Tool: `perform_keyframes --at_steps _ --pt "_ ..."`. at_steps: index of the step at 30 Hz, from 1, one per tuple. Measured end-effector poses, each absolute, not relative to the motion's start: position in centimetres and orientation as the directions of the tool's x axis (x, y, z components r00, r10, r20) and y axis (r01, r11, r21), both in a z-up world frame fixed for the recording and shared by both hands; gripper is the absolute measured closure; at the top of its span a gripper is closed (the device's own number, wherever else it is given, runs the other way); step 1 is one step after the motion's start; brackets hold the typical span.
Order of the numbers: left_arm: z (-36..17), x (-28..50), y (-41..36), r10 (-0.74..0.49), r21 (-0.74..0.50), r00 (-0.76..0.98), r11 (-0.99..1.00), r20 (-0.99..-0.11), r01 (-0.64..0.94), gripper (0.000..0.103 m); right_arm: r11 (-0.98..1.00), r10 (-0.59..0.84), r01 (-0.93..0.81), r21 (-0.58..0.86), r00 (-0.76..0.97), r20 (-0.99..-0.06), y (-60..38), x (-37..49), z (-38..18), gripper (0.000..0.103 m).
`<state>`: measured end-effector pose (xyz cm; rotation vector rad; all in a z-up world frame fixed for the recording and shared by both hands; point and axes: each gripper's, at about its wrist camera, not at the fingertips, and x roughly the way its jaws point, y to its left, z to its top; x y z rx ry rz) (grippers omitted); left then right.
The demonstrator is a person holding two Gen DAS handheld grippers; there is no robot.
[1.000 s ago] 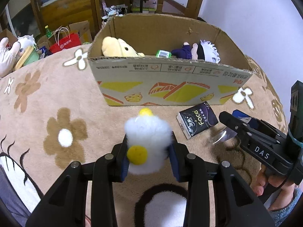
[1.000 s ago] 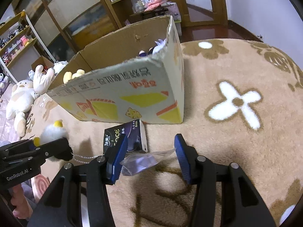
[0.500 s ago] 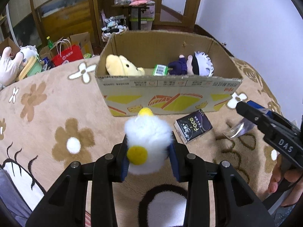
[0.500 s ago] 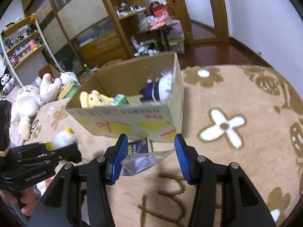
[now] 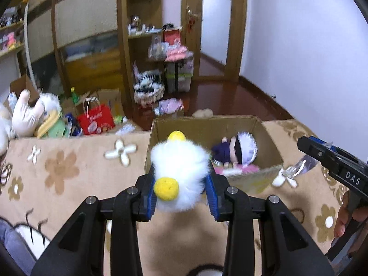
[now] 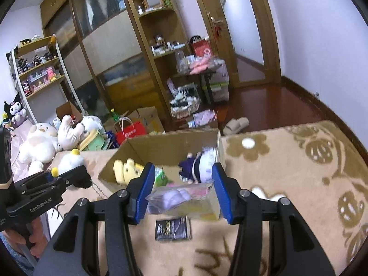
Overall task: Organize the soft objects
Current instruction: 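Lift the chick toward the box with the left tool while the right tool carries the bag, then open both tools to drop the chick and the clear bag into the box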
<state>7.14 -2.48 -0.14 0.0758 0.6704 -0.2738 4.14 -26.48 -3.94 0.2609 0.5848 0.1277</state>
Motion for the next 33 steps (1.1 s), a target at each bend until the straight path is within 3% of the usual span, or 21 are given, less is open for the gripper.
perform_keyframes --at_steps 7,16,18,20,23,26,33 --pt "0.2 9.1 -4.2 -0.236 0.054 0.794 0.946 -0.561 0.319 0.066 0.965 0.207 -0.096 0.244 0.849 -0.485 -25.6 7.2 -2.4 0.048" --pt "-4.0 12.3 -5.6 -0.196 0.097 0.748 0.940 -0.634 0.328 0.066 0.959 0.240 -0.120 0.255 0.821 -0.518 -24.1 10.4 -5.9 0.046" --pt "-4.7 12.7 -5.9 -0.189 0.098 0.737 0.940 -0.649 0.327 0.060 0.958 0.250 -0.128 0.255 0.809 -0.532 -23.9 10.8 -6.7 0.044" --pt "-4.9 12.9 -5.9 -0.187 0.090 0.744 0.945 -0.642 0.314 0.035 0.960 0.249 -0.129 0.250 0.800 -0.546 -23.9 11.2 -7.4 0.044" --pt "-5.1 13.1 -5.2 -0.204 0.059 0.741 0.948 -0.640 0.312 0.029 0.959 0.245 -0.122 0.255 0.809 -0.535 -24.1 11.3 -7.7 0.043" --pt "-5.3 13.5 -4.4 -0.201 0.034 0.732 0.956 -0.651 0.293 0.027 0.957 0.244 -0.112 0.268 0.810 -0.533 -24.4 11.3 -7.8 0.026" --pt "-4.2 12.4 -2.4 -0.192 0.005 0.744 0.967 -0.640 0.254 0.014 0.960 0.211 -0.073 0.269 0.820 -0.532 -25.6 10.1 -6.6 0.012"
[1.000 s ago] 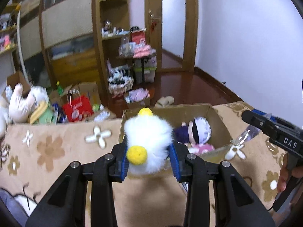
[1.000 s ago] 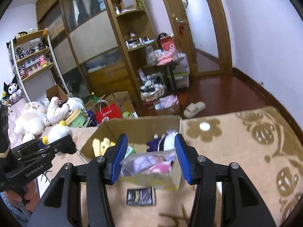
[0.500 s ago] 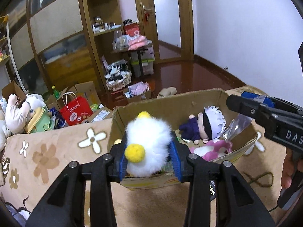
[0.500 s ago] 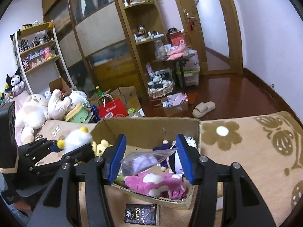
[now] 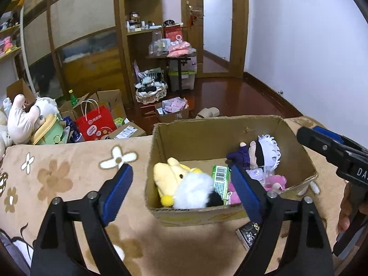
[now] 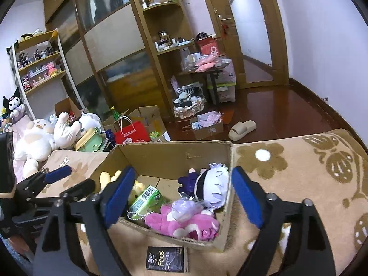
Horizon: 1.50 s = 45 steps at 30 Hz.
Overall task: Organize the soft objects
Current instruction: 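Open both tools to drop the chick and the clear bag into the box, then grasp the black Face tissue pack from the rug with the right tool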
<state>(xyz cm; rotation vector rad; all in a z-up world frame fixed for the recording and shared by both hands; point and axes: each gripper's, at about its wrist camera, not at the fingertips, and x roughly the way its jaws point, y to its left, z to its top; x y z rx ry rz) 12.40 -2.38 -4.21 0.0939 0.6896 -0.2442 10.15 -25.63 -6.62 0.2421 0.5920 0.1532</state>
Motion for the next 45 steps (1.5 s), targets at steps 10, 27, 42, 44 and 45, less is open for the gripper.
perform_keyframes --at_steps 10,27,42,44,45 --pt "-2.6 7.6 -1.2 -0.145 0.042 0.764 0.975 -0.629 0.220 0.007 0.965 0.172 -0.039 0.258 0.839 -0.517 -25.8 6.6 -4.5 0.000" --pt "-1.4 2.8 1.8 -0.125 0.015 0.743 0.984 -0.658 0.178 0.007 0.976 0.167 -0.025 0.217 0.728 -0.665 -23.6 3.3 -9.1 0.000" --pt "-1.5 3.4 1.7 -0.147 -0.001 0.753 0.981 -0.642 0.192 0.007 0.984 0.169 -0.068 0.164 0.635 -0.754 -20.5 5.9 -16.5 0.000" --pt "-1.6 3.4 1.6 -0.150 0.000 0.753 0.981 -0.641 0.195 0.007 0.983 0.181 -0.081 0.168 0.626 -0.758 -20.3 6.2 -16.9 0.000" --pt "-1.6 3.4 1.6 -0.149 0.001 0.753 0.981 -0.641 0.196 0.007 0.980 0.195 -0.093 0.175 0.616 -0.763 -20.1 6.3 -17.1 0.003"
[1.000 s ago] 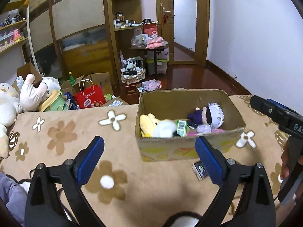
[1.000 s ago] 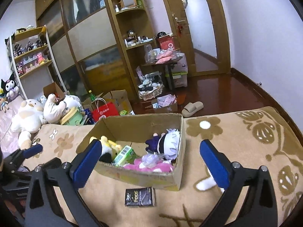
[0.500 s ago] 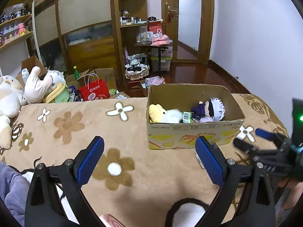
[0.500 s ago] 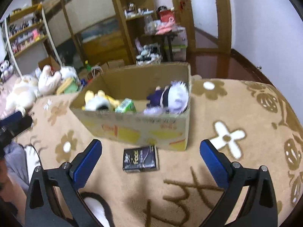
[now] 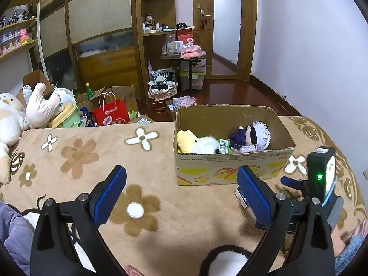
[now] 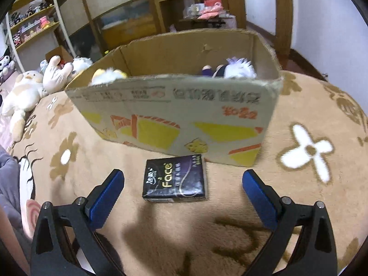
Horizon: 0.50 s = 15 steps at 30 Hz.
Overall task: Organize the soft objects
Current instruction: 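Grasp the black Face tissue pack from the rug with the right tool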
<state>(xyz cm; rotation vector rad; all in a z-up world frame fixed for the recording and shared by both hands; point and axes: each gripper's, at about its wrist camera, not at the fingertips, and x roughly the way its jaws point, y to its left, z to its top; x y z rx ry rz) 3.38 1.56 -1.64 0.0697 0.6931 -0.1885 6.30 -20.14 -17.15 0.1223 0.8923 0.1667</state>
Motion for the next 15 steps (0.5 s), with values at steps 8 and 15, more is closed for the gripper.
perform_keyframes --at_steps 8,15 --pt "-1.4 2.6 1.0 -0.154 0.026 0.768 0.976 -0.621 0.216 0.007 0.984 0.173 -0.125 0.125 0.531 -0.830 -18.9 7.3 -19.9 0.030" --pt "-0.8 2.3 1.0 -0.159 0.025 0.777 0.975 -0.609 0.219 0.007 0.983 0.172 -0.144 0.109 0.563 -0.808 -18.9 6.2 -18.4 0.035"
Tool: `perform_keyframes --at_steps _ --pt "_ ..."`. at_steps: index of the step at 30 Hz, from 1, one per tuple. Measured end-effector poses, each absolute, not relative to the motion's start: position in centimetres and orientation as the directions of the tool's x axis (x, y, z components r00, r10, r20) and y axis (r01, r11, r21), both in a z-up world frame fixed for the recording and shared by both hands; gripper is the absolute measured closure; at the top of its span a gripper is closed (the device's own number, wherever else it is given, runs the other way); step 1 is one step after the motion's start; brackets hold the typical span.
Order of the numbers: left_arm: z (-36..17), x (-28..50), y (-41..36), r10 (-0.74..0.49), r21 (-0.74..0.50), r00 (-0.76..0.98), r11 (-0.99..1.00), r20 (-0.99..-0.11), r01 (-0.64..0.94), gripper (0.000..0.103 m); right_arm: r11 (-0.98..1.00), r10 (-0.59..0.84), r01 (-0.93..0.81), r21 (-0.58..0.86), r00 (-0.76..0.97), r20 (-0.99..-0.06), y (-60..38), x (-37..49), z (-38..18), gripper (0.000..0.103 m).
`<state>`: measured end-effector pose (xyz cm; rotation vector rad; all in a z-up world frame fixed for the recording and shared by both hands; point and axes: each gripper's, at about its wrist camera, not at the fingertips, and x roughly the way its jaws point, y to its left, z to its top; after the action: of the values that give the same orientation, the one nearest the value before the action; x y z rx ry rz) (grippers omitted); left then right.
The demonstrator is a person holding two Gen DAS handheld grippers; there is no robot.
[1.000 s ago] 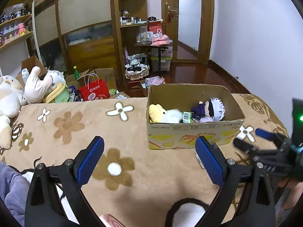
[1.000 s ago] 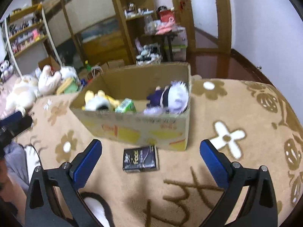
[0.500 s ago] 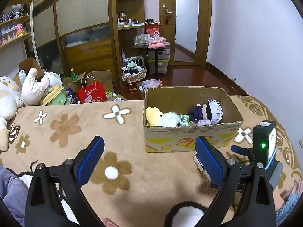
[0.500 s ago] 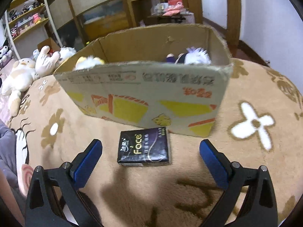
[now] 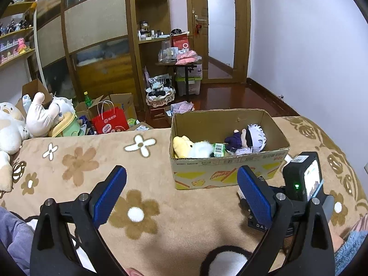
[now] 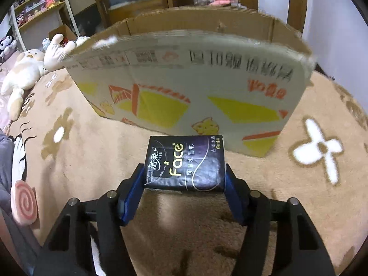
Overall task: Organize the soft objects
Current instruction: 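Grasp the black Face tissue pack from the rug with the right tool, then lower the black tissue pack into the box and open the right tool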
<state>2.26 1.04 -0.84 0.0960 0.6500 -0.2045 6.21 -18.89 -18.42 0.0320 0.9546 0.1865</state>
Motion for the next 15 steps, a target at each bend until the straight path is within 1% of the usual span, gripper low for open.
perform_keyframes --at_steps 9,15 --pt "-0.3 1.9 1.1 -0.164 0.027 0.797 0.975 -0.582 0.220 0.007 0.967 0.250 -0.205 0.150 0.665 -0.703 -19.3 3.6 -12.8 0.035" --pt "-0.2 1.8 1.1 -0.163 0.026 0.803 0.976 -0.574 0.216 0.007 0.958 0.282 -0.247 0.142 0.749 -0.599 -19.5 3.0 -8.1 0.035"
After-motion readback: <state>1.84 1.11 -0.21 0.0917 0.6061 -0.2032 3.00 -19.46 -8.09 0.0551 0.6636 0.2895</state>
